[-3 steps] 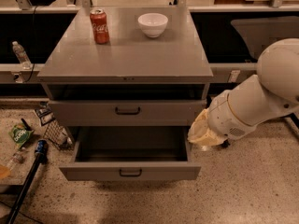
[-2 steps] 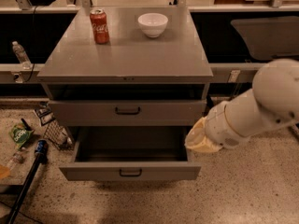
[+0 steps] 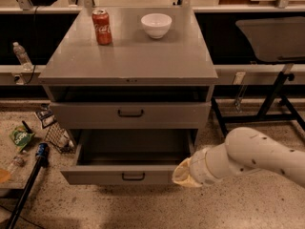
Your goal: Close middle drawer
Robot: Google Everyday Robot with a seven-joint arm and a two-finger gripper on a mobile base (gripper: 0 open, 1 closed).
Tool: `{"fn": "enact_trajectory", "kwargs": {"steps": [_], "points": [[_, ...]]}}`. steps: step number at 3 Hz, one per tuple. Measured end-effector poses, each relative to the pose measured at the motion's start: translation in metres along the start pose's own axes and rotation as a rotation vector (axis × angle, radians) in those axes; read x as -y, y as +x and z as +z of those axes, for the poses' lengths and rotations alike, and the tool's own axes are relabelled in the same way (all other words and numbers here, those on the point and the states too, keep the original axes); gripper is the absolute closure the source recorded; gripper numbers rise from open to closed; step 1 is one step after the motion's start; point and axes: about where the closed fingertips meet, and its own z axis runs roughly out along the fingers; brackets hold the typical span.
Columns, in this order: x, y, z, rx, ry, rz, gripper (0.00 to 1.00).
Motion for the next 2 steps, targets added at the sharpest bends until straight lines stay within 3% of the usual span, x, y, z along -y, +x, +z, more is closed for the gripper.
{"fn": "enact_trajectory", "kwargs": {"steps": [1, 2], "points": [[0.011, 0.031, 0.062, -0.017, -0.012, -0.004, 1.00], [0.039, 0.055, 0.092, -0.076, 0.035, -0.034, 1.00]]}}
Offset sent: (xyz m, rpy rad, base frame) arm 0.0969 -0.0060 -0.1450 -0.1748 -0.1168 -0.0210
